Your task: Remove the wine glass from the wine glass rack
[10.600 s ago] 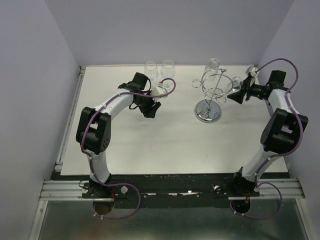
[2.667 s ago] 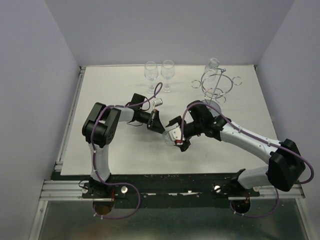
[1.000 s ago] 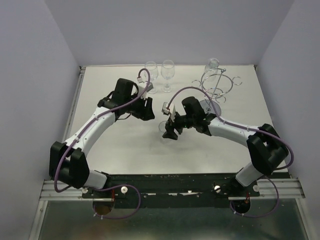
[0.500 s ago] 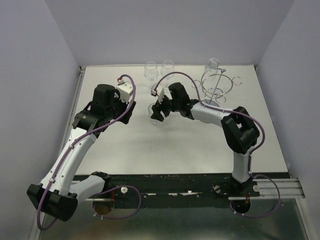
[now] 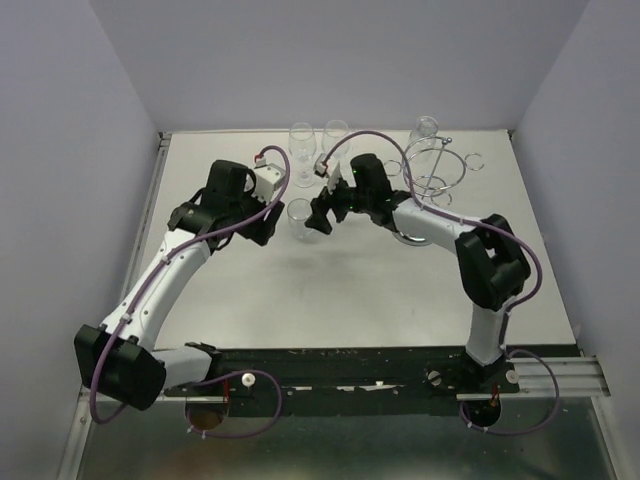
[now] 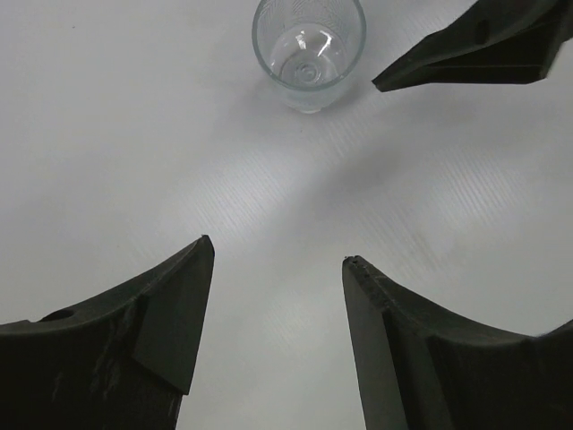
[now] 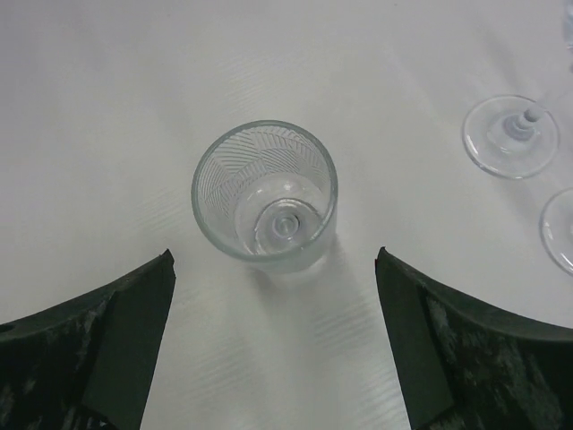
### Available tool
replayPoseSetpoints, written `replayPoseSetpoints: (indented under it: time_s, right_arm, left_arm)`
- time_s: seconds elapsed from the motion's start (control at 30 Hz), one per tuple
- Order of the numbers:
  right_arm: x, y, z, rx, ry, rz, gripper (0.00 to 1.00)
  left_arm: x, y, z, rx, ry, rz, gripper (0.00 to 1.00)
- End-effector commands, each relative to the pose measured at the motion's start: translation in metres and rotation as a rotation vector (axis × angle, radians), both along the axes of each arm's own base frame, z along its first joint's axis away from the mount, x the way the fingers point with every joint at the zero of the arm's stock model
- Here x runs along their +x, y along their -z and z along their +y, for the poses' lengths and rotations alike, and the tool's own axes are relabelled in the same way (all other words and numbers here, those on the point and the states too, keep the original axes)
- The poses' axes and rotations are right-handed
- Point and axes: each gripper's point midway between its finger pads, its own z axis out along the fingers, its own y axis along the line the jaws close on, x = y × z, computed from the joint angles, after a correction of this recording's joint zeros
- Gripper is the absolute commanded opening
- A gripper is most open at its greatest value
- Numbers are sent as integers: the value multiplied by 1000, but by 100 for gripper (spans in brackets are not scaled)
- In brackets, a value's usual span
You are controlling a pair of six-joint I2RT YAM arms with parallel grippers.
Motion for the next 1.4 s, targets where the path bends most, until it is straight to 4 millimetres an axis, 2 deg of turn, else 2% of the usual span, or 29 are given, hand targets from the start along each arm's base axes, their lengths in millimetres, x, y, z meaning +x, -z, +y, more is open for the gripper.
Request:
replayPoseSetpoints:
  time_s: [0.0,0.1,0.2,0.33,0.4,0.43,0.6,0.77,1.0,1.17,1.37]
  right_arm:
    - [-13,-71,-32,101,-1,-50,100]
    - [-32,-91,-53,100,6,-85,100]
    - [-62,-108,-69,115,-21,-116,100]
    - [-103,-104,-90,111,-35,-84,100]
    - [-112,-104,-102,116,3,-101,100]
    - [-116,-95,-109,103,27,-100,100]
    - [-132,-76,-128,68,53,-115,100]
    - [-140,-66,-132,62,47,-96,100]
    - [-137,-63,-131,62,47,-95,100]
    - [-140,-63,-131,72,41,-93,100]
    - [-139,-61,-135,61,46,-100,100]
  left_arm:
    - [30,-18,-27,-133,-7,-35,73]
    - [50,-12,-37,-166,-31,-19,71]
    - [69,-2,-44,-186,-64,1,69]
    - [86,13,-52,-202,-103,43,68]
    - [93,24,-53,-191,-109,57,68]
    - [96,29,-54,-185,-105,60,68]
    - [109,56,-58,-157,-111,99,67]
    - [125,68,-54,-107,-139,94,68]
    - [152,80,-47,-25,-171,57,68]
    - [172,80,-44,9,-189,19,68]
    - [192,71,-39,35,-223,-34,69]
